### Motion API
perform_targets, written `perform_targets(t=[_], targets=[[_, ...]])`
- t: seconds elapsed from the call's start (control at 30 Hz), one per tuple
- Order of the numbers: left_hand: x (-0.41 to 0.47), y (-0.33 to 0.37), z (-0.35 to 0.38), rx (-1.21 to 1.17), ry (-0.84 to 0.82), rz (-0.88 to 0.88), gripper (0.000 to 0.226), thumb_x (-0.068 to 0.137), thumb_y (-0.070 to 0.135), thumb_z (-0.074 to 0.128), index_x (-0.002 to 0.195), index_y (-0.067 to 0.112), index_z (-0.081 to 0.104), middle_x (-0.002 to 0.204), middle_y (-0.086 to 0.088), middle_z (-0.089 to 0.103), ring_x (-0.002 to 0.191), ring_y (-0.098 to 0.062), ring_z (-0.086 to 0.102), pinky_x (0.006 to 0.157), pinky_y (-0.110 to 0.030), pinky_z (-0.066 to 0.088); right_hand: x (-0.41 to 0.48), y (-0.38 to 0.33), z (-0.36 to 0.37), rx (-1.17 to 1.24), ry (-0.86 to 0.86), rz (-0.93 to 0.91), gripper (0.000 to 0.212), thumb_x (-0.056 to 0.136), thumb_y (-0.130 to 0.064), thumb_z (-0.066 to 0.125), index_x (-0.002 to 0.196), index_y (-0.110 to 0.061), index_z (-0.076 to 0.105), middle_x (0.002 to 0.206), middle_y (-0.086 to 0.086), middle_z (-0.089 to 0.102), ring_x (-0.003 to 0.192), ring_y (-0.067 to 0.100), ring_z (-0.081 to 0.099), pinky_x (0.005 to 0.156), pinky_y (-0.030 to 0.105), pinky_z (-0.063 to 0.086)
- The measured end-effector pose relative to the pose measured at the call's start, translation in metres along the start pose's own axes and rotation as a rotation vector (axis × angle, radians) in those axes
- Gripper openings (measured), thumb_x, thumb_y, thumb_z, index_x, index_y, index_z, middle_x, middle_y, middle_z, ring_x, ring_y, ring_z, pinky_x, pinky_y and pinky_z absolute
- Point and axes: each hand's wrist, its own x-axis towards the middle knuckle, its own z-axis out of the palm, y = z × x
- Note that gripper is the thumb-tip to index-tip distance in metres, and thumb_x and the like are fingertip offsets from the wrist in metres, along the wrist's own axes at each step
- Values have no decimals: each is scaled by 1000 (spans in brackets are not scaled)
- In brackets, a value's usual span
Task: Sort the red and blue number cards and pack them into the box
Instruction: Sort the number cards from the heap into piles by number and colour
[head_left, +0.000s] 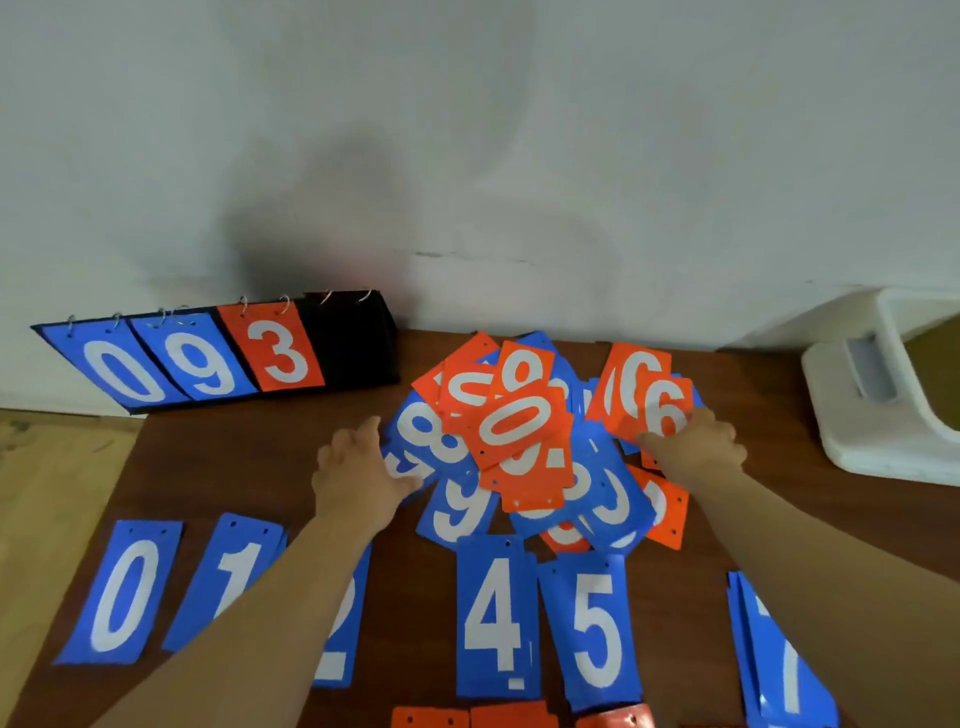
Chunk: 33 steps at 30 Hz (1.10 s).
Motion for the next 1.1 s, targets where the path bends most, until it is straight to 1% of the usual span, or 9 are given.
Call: perform_targets(t=[0.2, 0.3, 0.43, 0.63, 0.7, 0.8, 0.93, 1.03, 1.1], targets=[[12, -2, 3, -115, -76, -23, 106, 72, 51, 87, 156, 31, 25, 152, -5, 44, 140, -32, 41, 111, -50, 43, 11, -8, 9, 200, -2, 73, 90, 81, -38, 83, 151, -20, 30, 145, 22, 31, 106, 42, 57, 79, 44, 48], [11, -4, 4, -330, -55, -8, 87, 81, 29, 85, 152, 29, 34, 142, -2, 56, 124, -24, 57, 98, -42, 53, 9, -1, 12, 261, 57, 47, 66, 87, -26, 79, 143, -21, 43, 144, 18, 41, 91, 33, 56, 72, 38, 48], [-4, -13, -4, -539, 18, -45, 77, 91, 16, 75, 152, 37, 35, 141, 0, 57, 122, -22, 60, 93, -42, 57, 1, 12, 8, 339, 168, 12, 41, 96, -16, 66, 134, -23, 53, 136, 12, 59, 109, 35, 64, 67, 33, 51], [-45, -41, -20, -663, 174, -137, 38, 101, 21, 59, 133, 42, 56, 127, -8, 66, 100, -40, 67, 67, -40, 58, -17, 32, -7, 315, 222, 4, 42, 100, -14, 55, 140, -27, 54, 137, 12, 60, 117, 37, 62, 75, 37, 51], [-61, -48, -26, -682, 226, -161, 36, 103, 19, 55, 132, 39, 59, 122, -10, 67, 80, -33, 67, 55, -34, 53, -25, 41, -11, 358, 222, 12, 45, 99, -10, 54, 141, -27, 53, 139, 14, 59, 121, 38, 59, 86, 43, 54], [-85, -49, -35, -711, 283, -183, 38, 103, 19, 51, 132, 43, 58, 118, -15, 68, 75, -31, 66, 53, -37, 53, -39, 54, -22, 450, 227, 0, 47, 95, -6, 52, 138, -23, 57, 138, 16, 59, 124, 39, 57, 98, 47, 51], [-126, -17, -46, -778, 280, -119, 38, 105, 22, 50, 136, 42, 58, 112, -21, 67, 49, -11, 49, 43, -28, 42, -65, 73, -45, 592, 237, -131, 40, 94, -10, 57, 131, -24, 61, 132, 10, 63, 111, 34, 63, 90, 47, 56], [-157, 28, -50, -833, 245, -21, 36, 104, 24, 53, 132, 46, 59, 129, -2, 64, 82, -24, 70, 55, -30, 53, -88, 84, -69, 740, 102, -325, 32, 91, -6, 67, 118, -23, 64, 118, 7, 68, 101, 24, 66, 85, 46, 58], [-182, 61, -46, -859, 198, 34, 36, 104, 23, 55, 134, 42, 59, 137, 5, 59, 104, -22, 67, 67, -24, 56, -109, 93, -88, 795, -105, -475, 31, 87, 3, 71, 109, -19, 67, 107, 10, 72, 94, 26, 71, 81, 45, 60]])
